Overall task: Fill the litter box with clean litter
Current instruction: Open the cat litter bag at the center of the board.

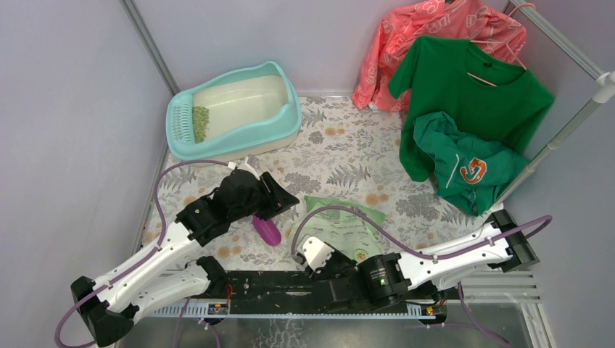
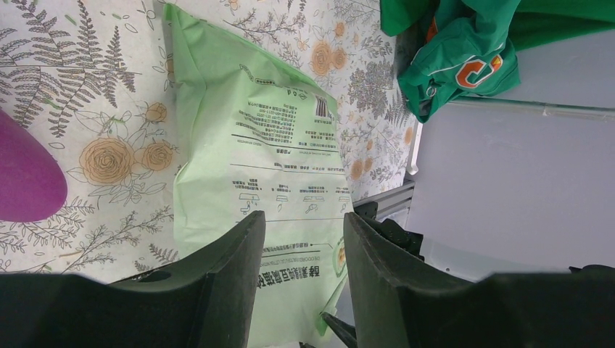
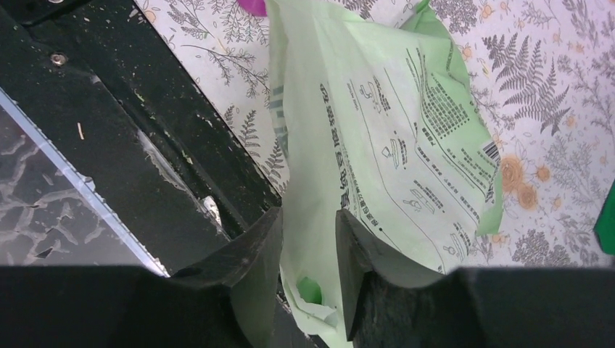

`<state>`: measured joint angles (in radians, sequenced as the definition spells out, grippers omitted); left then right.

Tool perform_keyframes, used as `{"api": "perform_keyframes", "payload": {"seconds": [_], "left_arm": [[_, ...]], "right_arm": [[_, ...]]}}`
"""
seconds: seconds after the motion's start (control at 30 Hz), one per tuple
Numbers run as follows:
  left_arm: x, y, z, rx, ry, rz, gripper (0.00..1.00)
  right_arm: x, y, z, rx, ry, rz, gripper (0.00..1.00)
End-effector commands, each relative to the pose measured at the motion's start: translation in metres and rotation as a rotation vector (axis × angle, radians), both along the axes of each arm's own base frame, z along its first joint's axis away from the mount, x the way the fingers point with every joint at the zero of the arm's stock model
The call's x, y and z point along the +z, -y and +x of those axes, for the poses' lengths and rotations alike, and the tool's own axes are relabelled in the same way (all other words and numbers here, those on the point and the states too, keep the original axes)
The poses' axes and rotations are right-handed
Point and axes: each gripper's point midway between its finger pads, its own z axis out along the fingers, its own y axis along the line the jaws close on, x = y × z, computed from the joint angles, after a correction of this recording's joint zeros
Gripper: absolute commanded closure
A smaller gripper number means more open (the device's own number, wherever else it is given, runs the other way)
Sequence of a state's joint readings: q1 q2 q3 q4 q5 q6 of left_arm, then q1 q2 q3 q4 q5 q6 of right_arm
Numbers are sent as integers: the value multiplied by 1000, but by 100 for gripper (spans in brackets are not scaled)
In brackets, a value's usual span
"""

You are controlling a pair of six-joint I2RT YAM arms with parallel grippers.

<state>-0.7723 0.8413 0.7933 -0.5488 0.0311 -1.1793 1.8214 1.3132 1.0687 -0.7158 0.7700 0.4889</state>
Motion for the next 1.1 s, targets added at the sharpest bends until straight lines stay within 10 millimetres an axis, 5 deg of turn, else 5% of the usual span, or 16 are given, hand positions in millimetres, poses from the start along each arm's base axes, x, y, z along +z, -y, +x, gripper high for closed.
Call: {"api": "perform_keyframes", "payload": {"seconds": [0.0,0.53,0.73,0.87,0.93,1.07], "left_arm": [[8,5,3,-5,29,-41,48],[9,8,6,-9,26,-33,49],[8,9,6,-16,27,-30,47],[9,10,4,-32,35,-30,37],[12,8,4,-30,48,-36,3],[15,7,3,-30,62,-45,1]], "right_arm": [[20,14,7,-61,-5,86,61],[12,26,5,-62,-27,77,61],[24,9,-11,36,-21,114,40],[24,0,-20,79,-32,111,43],[21,-2,-22,90,-36,105,46],[20,-2,-21,82,-31,105,52]]}}
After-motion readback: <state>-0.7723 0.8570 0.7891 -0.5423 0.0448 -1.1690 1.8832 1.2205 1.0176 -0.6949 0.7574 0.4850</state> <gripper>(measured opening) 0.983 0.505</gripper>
